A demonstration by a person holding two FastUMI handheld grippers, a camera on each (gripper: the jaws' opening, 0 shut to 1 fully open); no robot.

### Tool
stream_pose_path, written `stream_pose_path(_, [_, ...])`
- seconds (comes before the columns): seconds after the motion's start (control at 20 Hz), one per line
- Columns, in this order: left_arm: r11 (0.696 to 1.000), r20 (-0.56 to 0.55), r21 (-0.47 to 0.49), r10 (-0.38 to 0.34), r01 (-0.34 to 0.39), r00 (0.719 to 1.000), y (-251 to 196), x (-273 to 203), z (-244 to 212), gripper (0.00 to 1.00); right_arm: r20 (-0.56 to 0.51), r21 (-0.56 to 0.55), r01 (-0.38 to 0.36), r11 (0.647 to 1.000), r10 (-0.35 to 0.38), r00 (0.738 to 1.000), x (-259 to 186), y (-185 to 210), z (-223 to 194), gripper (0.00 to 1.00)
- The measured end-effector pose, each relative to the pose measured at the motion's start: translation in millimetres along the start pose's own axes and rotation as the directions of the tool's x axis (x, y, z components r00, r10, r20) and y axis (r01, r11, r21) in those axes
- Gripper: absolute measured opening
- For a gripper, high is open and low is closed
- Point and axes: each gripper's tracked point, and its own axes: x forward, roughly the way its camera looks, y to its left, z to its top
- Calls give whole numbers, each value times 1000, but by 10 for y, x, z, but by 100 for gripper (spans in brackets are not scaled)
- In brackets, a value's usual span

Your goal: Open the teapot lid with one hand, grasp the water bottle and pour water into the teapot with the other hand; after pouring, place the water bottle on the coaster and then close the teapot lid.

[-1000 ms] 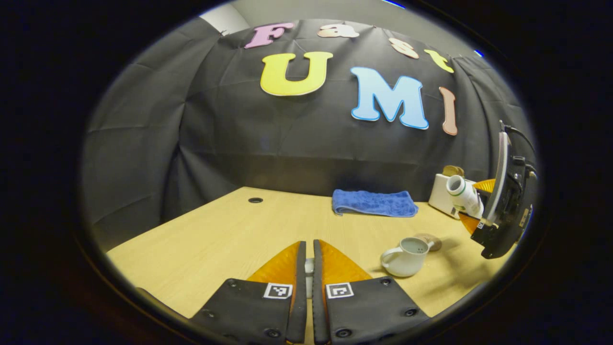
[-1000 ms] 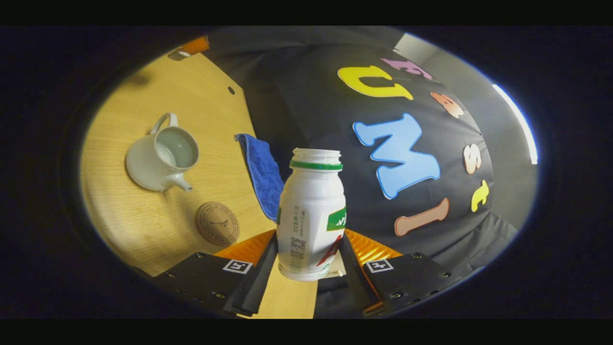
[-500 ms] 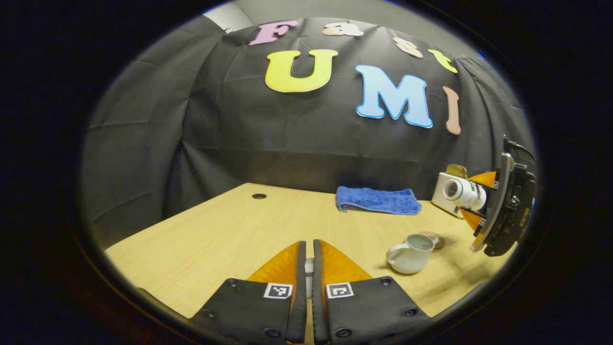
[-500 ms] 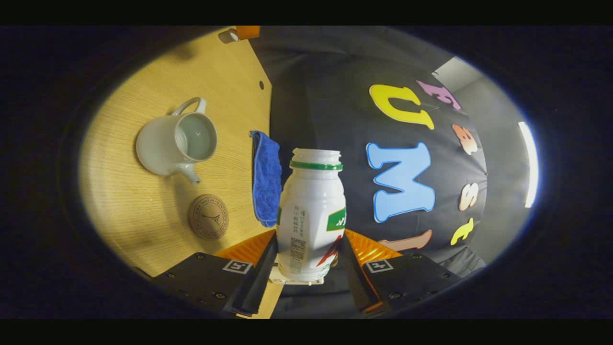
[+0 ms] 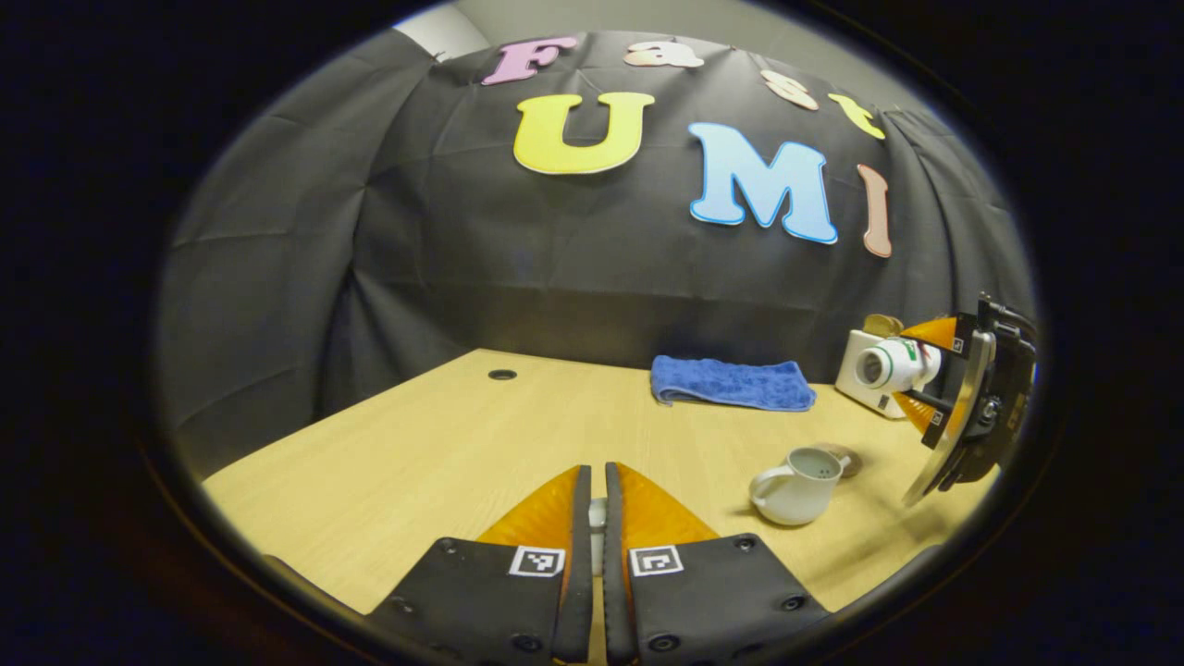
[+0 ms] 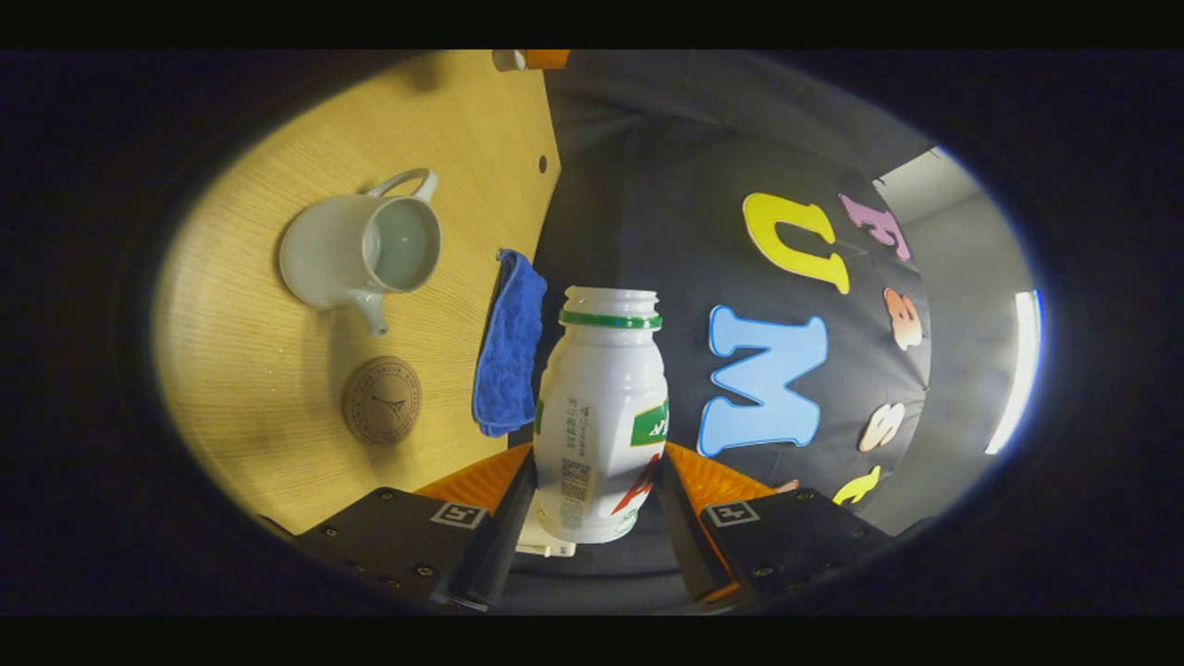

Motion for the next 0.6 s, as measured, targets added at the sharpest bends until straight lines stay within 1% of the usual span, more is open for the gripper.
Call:
stream_pose_path(0.2, [1000, -4, -2, -2, 2, 1000, -7, 12, -21, 12, 13, -39, 9, 999, -9, 1000, 9, -68, 23, 71])
stream_pose_path(0.25, [1000, -5, -3, -2, 2, 1000, -2, 20, -27, 12, 15, -49, 11, 999, -10, 1000, 8, -84, 38, 69])
stream_pose_path(0.3, [1000, -7, -3, -2, 2, 1000, -5, 25, -38, 15, 17, -54, 12, 998, -11, 1000, 33, -84, 47, 71])
stream_pose_path(0.35, [1000, -10, -3, -3, 3, 1000, -5, 27, -41, 15, 19, -62, 13, 998, -11, 1000, 24, -96, 52, 71])
stream_pose_path(0.4, [1000, -10, -3, -3, 3, 1000, -8, 27, -35, 12, 19, -67, 16, 998, -15, 1000, 30, -125, 51, 71])
stream_pose_path(0.45, [1000, -11, -3, -3, 3, 1000, -9, 21, -49, 15, 24, -76, 18, 997, -17, 1000, 39, -128, 52, 71])
stream_pose_path(0.5, [1000, -12, -4, -3, 3, 1000, -6, 17, -48, 12, 26, -83, 20, 996, -17, 1000, 35, -137, 61, 71])
stream_pose_path(0.6, [1000, -14, -6, -4, 4, 1000, -11, 18, -65, 12, 29, -97, 20, 995, -17, 999, 11, -168, 79, 71])
